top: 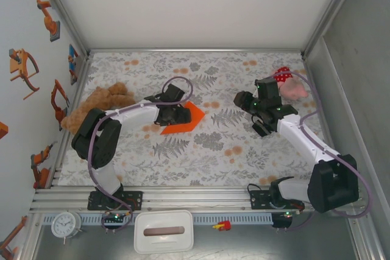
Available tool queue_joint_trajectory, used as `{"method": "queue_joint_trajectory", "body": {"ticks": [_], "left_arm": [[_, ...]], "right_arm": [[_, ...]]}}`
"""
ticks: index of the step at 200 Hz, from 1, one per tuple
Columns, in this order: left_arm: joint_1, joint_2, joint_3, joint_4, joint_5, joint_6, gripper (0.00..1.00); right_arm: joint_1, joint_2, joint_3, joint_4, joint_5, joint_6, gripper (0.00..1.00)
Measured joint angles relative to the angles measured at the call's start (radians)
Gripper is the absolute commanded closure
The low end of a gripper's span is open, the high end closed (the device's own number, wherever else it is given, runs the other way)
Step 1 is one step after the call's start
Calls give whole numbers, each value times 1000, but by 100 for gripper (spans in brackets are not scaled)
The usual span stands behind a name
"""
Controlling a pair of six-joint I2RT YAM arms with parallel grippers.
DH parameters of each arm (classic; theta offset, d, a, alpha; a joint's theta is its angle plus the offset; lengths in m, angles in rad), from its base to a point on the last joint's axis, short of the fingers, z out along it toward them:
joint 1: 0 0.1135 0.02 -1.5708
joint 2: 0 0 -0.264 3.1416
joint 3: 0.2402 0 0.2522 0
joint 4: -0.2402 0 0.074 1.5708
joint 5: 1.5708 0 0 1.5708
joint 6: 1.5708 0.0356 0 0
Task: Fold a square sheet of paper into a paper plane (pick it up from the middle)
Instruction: Turn over the paper at the center of the table, then move the paper to the center of the table.
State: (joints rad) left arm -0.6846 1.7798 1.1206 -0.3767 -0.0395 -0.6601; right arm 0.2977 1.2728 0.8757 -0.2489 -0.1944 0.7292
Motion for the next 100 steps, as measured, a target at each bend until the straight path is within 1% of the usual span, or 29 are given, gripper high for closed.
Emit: {"method": "queue_joint_trajectory", "body": {"ticks": [43,77,100], "left_arm": [[0,-24,8,-16,-23,-7,19],[-3,-151,-34,5,7,-46,21],[-20,-216,-92,40,32,-89,21]], "right_arm": [[0,12,-5,1,-8,3,56],[0,18,-5,11,-23,5,56],[0,29,-11,34,-34,10,53]]}}
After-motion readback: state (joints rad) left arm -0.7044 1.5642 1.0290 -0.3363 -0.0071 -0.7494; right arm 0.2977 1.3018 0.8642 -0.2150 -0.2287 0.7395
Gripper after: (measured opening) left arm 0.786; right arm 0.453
